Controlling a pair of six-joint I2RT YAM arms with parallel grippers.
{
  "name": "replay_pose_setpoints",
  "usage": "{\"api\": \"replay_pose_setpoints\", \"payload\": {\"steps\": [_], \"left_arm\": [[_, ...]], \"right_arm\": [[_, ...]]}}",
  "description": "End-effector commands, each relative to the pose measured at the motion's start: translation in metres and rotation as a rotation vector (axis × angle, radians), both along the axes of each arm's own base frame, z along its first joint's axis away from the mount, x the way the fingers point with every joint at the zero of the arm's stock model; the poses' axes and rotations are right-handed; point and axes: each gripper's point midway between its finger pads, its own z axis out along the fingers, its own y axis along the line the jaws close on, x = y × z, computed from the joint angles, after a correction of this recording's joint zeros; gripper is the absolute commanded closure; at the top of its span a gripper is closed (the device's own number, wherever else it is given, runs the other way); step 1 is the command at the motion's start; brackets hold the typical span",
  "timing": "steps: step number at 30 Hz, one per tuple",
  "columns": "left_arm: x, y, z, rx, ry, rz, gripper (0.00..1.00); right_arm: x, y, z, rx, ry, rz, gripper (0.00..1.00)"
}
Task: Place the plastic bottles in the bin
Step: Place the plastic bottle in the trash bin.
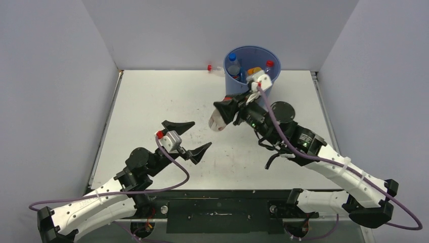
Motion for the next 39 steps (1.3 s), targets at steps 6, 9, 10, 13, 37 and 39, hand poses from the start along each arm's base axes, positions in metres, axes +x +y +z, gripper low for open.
{"api": "replay_pose_setpoints", "payload": {"steps": [6,9,10,13,37,39], "left_arm": [[0.023,0.050,0.041,-0.175,-0.074,0.273,0.04],[0.026,0.056,0.038,-0.160,-0.081,0.318,0.04],[0.028,0.057,0.036,-0.153,-0.078,0.333,0.04],[0.029,0.053,0.031,-0.111,-0.086,0.338,0.04],[0.030,0.054,0.033,-0.091,-0.078,0.356,0.04],[0.029,0.053,0.033,-0.091,-0.078,0.351,0.04]], "right_arm": [[0.114,-0.146,0.110,0.125,-0.241,-0.728,0.95],[0.152,-0.165,0.114,0.266,-0.254,-0.788,0.95],[0.167,-0.172,0.112,0.313,-0.250,-0.784,0.95],[0.203,-0.182,0.115,0.436,-0.306,-0.745,0.95],[0.345,-0.144,-0.007,0.137,-0.108,-0.684,0.32],[0.342,-0.146,-0.005,0.138,-0.103,-0.692,0.27]]}}
